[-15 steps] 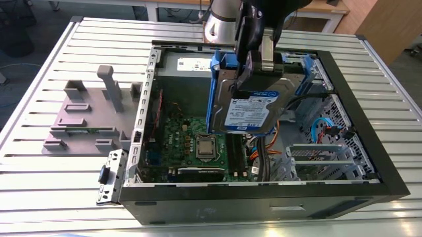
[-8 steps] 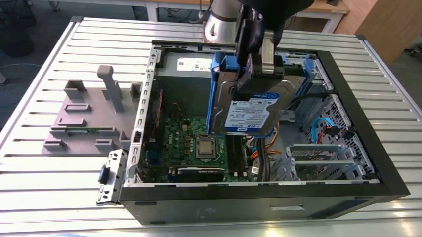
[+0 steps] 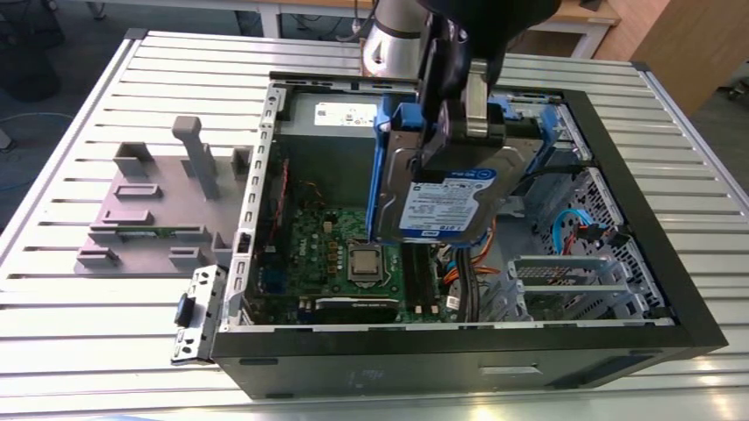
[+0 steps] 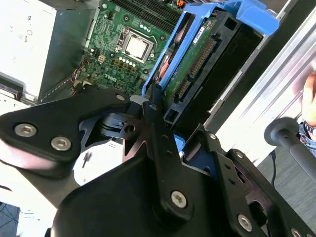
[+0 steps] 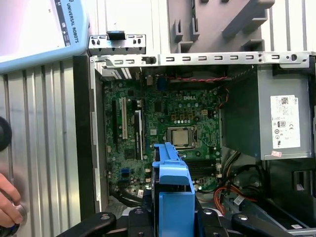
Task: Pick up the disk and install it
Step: 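Pick up the disk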
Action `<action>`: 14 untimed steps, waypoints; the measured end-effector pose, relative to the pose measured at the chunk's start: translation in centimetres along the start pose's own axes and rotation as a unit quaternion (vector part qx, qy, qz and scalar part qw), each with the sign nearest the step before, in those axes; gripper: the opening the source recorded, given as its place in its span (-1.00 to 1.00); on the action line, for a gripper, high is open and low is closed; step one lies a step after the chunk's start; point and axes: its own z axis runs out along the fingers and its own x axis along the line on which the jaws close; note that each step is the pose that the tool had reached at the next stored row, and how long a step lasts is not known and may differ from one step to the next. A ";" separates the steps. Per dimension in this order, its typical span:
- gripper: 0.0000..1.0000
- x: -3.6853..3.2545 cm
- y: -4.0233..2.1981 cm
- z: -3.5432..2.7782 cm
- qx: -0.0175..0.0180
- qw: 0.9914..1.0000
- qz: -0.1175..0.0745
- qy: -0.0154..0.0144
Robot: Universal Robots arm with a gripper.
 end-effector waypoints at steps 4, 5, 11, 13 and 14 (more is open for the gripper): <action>-0.27 0.17 -0.09 0.05 0.000 1.000 0.000 0.000; -0.27 0.21 -0.13 0.07 0.000 1.000 0.000 0.000; -0.27 0.29 -0.67 0.16 0.000 1.000 0.000 0.000; -0.27 0.28 -0.97 0.21 0.000 1.000 0.000 0.000; -0.27 0.27 -1.14 0.22 0.000 1.000 0.000 0.000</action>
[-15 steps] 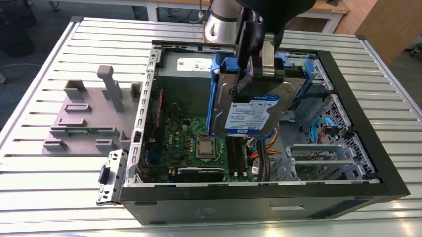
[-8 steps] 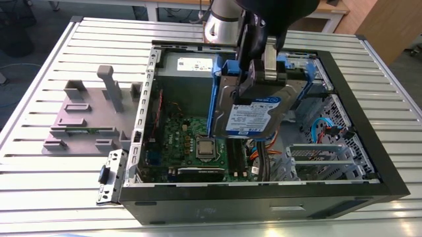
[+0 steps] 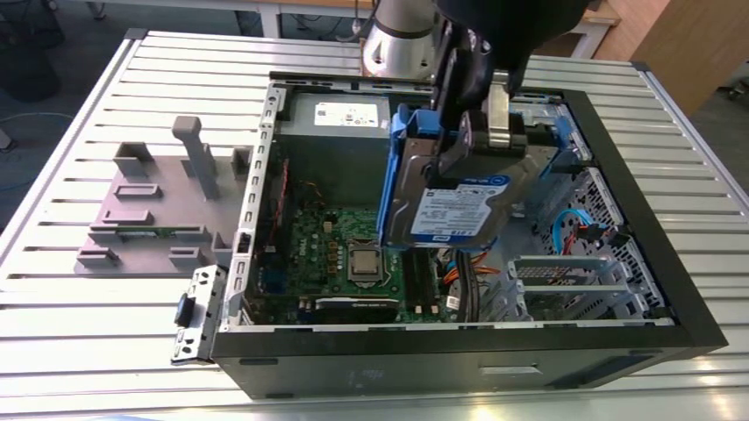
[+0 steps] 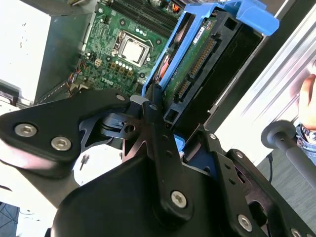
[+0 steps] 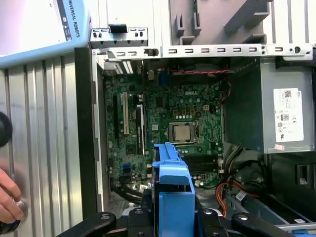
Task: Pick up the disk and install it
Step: 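Pick up the disk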
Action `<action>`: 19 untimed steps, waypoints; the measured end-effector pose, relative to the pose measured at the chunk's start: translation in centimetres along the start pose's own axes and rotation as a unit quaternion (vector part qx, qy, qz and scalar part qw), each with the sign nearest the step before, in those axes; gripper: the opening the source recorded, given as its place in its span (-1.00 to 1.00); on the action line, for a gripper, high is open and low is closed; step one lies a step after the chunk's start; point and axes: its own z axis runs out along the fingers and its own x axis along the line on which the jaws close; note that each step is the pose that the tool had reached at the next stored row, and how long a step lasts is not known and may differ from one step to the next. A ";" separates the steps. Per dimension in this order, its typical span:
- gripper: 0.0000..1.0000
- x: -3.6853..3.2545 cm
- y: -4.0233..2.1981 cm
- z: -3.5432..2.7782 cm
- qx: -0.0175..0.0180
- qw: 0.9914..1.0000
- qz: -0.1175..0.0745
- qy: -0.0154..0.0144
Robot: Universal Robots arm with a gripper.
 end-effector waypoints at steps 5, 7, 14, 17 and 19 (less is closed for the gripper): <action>-0.27 -0.05 -0.86 0.09 0.000 1.000 0.000 0.000; -0.27 -0.08 -1.24 0.13 0.000 1.000 0.000 0.000; -0.27 -0.17 -2.70 0.25 -0.001 1.000 0.000 0.000; -0.27 -0.21 -3.31 0.30 -0.001 1.000 0.000 0.000; -0.27 -0.23 -3.69 0.34 -0.001 1.000 0.000 0.000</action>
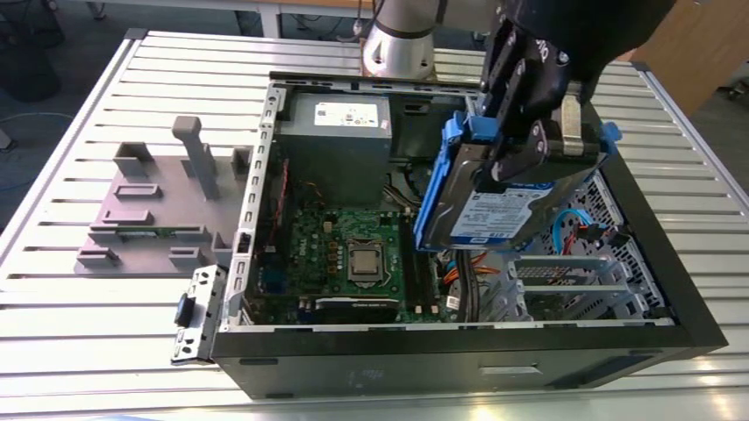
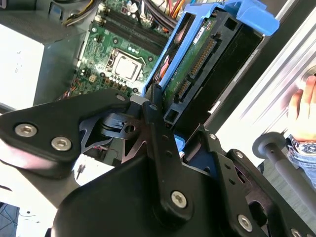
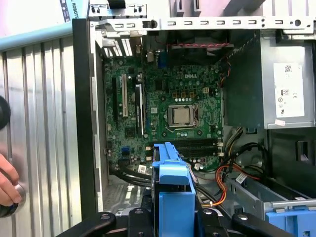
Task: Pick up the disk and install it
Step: 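Pick up the disk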
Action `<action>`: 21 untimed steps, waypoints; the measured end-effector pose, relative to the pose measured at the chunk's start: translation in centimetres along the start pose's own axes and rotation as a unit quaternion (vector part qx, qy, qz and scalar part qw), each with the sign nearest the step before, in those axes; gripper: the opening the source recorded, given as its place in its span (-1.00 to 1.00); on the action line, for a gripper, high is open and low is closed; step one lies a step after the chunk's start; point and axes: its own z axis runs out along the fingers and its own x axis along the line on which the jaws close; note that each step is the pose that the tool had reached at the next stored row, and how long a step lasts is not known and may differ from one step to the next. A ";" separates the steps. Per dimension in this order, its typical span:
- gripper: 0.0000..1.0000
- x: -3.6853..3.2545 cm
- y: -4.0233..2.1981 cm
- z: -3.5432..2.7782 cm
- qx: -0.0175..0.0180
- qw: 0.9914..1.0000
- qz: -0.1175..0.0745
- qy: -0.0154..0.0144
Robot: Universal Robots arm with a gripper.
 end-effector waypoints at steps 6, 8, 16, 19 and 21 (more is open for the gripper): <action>-0.27 -0.07 -1.16 0.11 -0.001 1.000 0.000 0.000; -0.27 -0.10 -1.56 0.15 -0.001 1.000 0.000 0.000; -0.27 -0.16 -3.03 0.32 -0.001 1.000 0.000 0.000; -0.27 -0.18 -3.51 0.34 -0.001 1.000 0.000 0.000; -0.27 -0.19 -3.73 0.33 -0.001 1.000 0.000 0.000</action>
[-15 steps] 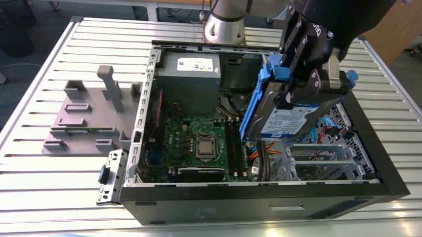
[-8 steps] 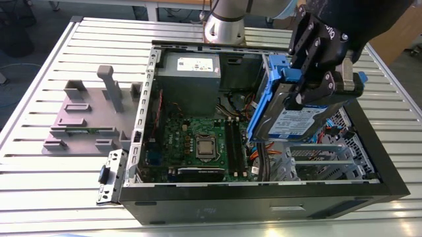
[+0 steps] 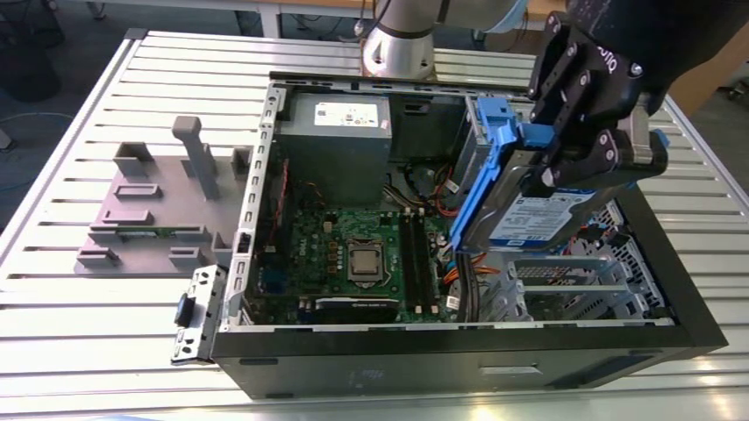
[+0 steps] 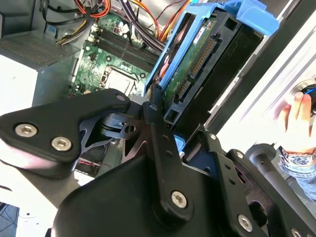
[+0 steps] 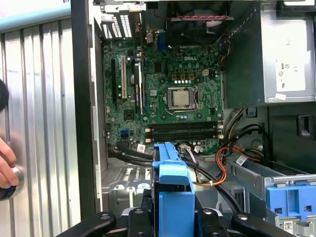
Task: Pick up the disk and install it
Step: 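Pick up the disk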
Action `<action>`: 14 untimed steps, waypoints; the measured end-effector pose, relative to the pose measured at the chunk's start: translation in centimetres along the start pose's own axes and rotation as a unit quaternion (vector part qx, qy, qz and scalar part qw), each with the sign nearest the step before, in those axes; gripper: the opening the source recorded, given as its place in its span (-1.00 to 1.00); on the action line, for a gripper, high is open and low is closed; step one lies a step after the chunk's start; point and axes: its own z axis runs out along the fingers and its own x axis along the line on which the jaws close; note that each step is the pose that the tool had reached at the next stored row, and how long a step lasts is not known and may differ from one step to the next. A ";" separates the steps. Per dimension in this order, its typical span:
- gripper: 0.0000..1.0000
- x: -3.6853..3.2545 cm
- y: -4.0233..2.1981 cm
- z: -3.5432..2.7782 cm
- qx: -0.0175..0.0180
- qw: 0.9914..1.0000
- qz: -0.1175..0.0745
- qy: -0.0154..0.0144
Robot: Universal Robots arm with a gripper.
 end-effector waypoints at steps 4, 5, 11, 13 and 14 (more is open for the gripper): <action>-0.27 -0.02 -0.38 -0.02 0.000 1.000 0.000 0.000; -0.27 -0.03 -0.48 -0.02 0.000 1.000 0.000 0.000; -0.27 -0.06 -1.10 -0.03 -0.001 1.000 0.000 -0.001; -0.27 -0.07 -1.34 -0.03 -0.002 1.000 0.000 -0.001; -0.27 -0.08 -1.46 -0.03 -0.002 1.000 0.000 -0.001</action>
